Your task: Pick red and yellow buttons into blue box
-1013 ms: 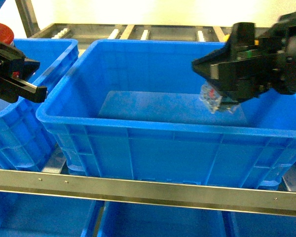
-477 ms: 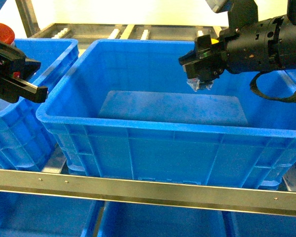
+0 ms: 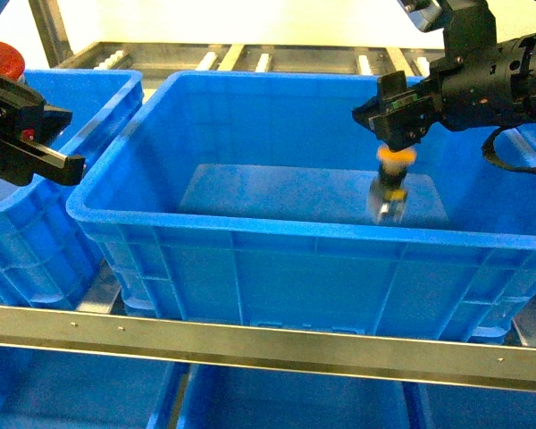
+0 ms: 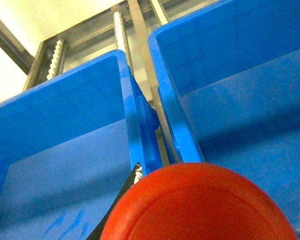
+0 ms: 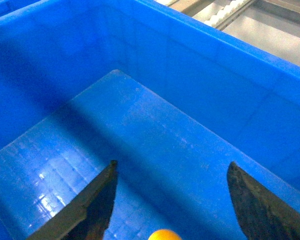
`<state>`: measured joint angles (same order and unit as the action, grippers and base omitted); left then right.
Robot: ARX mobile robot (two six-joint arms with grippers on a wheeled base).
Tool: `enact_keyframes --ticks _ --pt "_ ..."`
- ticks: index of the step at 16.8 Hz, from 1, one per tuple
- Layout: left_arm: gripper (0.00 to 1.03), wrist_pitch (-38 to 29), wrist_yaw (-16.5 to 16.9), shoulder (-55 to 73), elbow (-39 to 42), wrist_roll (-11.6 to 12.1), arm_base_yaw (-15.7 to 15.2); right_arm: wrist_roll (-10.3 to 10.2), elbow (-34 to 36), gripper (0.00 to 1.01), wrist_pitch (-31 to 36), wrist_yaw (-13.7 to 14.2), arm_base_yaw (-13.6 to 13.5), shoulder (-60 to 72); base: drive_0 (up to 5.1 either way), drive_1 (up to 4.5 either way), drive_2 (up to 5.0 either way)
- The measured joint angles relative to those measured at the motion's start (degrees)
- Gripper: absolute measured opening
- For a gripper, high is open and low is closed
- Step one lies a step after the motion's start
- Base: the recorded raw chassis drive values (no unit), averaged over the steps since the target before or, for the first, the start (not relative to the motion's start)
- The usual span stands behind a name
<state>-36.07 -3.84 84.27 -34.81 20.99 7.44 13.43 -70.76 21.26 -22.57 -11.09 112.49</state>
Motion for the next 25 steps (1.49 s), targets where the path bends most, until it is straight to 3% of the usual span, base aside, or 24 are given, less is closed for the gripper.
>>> enact_keyframes --ticks 3,4,7,9,11,13,20,25 --pt "0.25 0.0 0.0 0.0 0.0 0.0 0.0 0.0 0.0 0.96 0.0 0.0 -0.1 0.0 0.0 0.0 0.0" --pt "0.25 0.0 0.0 0.0 0.0 0.0 0.0 0.0 0.0 0.99 0.0 0.0 -0.1 0.0 0.0 0.0 0.0" --pt "0.25 0.1 0.0 0.0 0.0 0.0 0.0 0.0 0.0 0.98 0.0 0.0 -0.1 0.0 0.0 0.0 0.0" --pt "0.25 3.9 2.3 3.0 -4.4 -0.5 1.2 0.0 0.0 0.98 0.0 0.0 -0.1 0.0 0.0 0.0 0.0" --pt "0.25 5.7 6.8 7.5 -11.0 -1.7 3.8 0.0 0.0 0.98 0.0 0.0 -0.1 0.0 0.0 0.0 0.0" --pt "0.25 8.2 8.2 10.6 -15.7 -2.8 5.8 0.0 0.0 0.98 0.1 0.0 -0.1 0.0 0.0 0.0 0.0" --pt "0.25 11.3 6.7 24.1 -27.4 -2.5 6.4 0.0 0.0 0.98 0.0 0.0 -0.1 0.0 0.0 0.0 0.0" --pt "0.85 11.0 6.6 24.1 -27.5 -2.5 6.6 0.0 0.0 0.98 0.1 0.0 -0.1 0.0 0.0 0.0 0.0"
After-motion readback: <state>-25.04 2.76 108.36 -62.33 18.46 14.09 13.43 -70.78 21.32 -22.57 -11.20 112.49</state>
